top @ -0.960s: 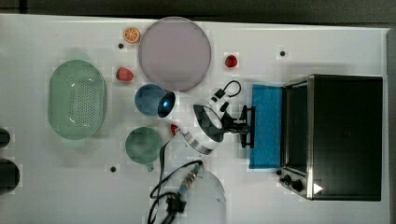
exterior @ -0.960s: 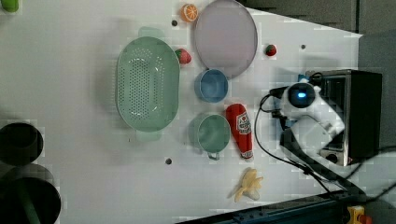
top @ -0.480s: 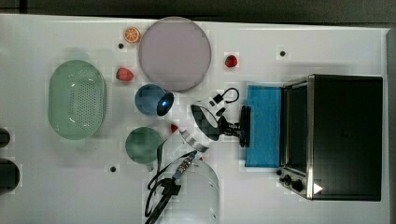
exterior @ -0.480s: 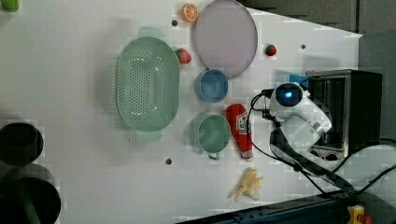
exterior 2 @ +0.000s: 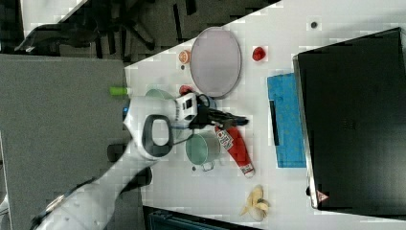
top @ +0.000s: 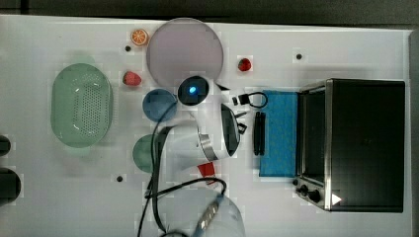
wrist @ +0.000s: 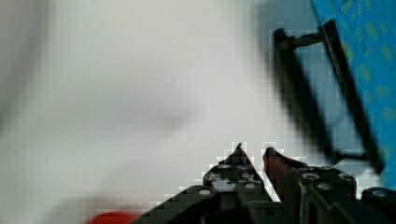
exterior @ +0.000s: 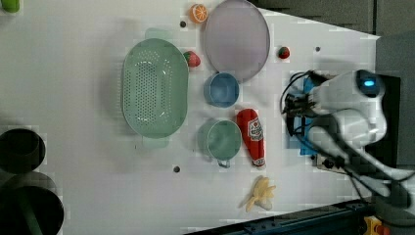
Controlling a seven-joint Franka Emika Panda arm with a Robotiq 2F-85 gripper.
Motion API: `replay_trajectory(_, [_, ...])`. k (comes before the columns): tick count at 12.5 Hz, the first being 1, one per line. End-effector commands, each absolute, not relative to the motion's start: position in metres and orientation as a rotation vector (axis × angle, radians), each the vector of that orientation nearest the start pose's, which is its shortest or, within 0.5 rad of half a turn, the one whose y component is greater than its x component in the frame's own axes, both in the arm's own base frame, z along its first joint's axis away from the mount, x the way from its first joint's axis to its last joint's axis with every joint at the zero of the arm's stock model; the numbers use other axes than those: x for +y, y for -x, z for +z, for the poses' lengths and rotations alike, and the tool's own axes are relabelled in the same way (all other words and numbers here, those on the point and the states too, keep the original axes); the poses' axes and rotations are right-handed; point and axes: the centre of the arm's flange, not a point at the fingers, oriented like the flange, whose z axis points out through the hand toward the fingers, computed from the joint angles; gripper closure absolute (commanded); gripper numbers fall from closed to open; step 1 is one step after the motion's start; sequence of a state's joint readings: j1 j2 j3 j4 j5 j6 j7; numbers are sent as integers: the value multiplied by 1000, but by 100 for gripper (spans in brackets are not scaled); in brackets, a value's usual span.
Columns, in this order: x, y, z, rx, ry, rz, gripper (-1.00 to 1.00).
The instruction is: Flap open oven.
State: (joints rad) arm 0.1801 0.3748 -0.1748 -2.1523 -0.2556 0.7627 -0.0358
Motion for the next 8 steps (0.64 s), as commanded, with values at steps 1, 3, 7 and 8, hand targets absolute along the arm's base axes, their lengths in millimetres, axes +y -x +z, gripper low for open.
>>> replay_trajectory(1, [0, -572, 309, 1191, 2965, -47, 65])
replay_trajectory(3, [-1, -574, 360, 1278, 2790, -80, 65])
replay_trajectory(7, [-4, -564, 459, 1305, 2729, -38, 65])
replay_trajectory(8, [-4, -557, 482, 1325, 2725, 8, 65])
